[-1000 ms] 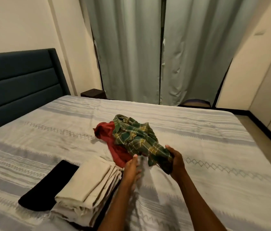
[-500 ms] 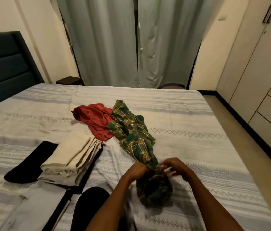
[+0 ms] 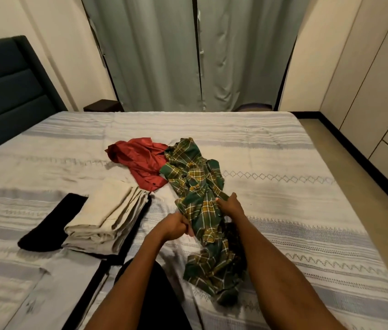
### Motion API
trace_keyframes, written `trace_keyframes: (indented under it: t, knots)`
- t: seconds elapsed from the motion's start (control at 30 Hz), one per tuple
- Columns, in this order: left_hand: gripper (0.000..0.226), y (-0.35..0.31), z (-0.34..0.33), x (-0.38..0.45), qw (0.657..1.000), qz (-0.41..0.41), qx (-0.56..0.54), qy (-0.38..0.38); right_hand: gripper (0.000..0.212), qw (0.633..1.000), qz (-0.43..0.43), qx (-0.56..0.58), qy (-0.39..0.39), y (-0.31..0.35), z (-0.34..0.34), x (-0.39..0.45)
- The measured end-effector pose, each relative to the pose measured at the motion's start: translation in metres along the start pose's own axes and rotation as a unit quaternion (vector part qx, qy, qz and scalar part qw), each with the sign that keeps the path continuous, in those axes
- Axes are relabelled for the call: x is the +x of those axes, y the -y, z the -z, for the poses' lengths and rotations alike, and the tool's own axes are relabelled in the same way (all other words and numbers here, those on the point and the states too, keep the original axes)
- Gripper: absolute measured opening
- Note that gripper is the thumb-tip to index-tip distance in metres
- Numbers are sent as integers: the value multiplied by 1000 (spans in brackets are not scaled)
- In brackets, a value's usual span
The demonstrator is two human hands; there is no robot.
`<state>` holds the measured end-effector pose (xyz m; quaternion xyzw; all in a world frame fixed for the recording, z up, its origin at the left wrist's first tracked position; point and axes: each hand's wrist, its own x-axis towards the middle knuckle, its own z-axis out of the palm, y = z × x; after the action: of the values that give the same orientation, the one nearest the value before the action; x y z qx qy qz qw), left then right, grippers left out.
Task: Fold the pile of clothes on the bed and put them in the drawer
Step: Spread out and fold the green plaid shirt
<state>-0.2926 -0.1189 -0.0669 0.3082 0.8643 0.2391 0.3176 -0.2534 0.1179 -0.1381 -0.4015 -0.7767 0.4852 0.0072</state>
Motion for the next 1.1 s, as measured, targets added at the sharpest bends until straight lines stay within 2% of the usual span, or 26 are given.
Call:
trace_keyframes:
  t: [0.07,0.1,0.2,0.27,0.37,0.43,0.5,0.53,0.57,0.6,0.63,0.7,0.77,0.83,0.9,1.0,1.1]
  knots:
    - [40,2,7,0,998,-7,-37,-54,47,999,-24,1,-38,7,-8,9]
    - [38,2,9,1,994,-5,-80,-79,38,998,0,3,-61,11,-11,8]
    - [27,-7,14,13,949,-9,-271,-163,22,981,159,54,-94,25,-21,-16]
    - [23,-14,16,26,919,12,-341,-196,14,953,292,60,-47,29,-30,-47]
    - [38,-18,19,46,927,62,-325,-179,16,910,411,-14,57,21,-44,-80]
    - [22,-14,18,51,941,90,-274,-176,19,895,425,-54,128,12,-46,-89]
    - [13,-6,15,50,947,122,-239,-179,10,901,388,-7,193,9,-40,-94]
    - [15,-3,12,50,944,137,-243,-175,15,909,370,16,191,8,-35,-93]
    - [22,1,11,49,940,149,-252,-174,24,917,360,34,167,9,-31,-92]
    - [28,-1,10,47,936,156,-265,-172,35,924,366,14,111,11,-25,-88]
    - [32,1,10,46,927,159,-292,-172,47,922,384,-25,46,13,-21,-83]
    - [30,-1,8,44,921,151,-321,-161,67,894,414,-162,-60,23,-13,-65]
    - [22,-8,6,34,924,118,-332,-146,73,857,417,-298,-53,35,-7,-49]
    - [14,-17,5,25,929,80,-339,-127,68,830,419,-367,-31,47,-2,-36]
    - [19,-21,6,19,936,50,-326,-122,56,828,433,-355,-40,59,4,-33]
    - [24,-32,13,9,952,-2,-261,-159,31,860,434,-257,-85,79,17,-38]
    - [59,-49,27,6,957,-77,-111,-257,32,887,427,-112,-138,96,32,-44]
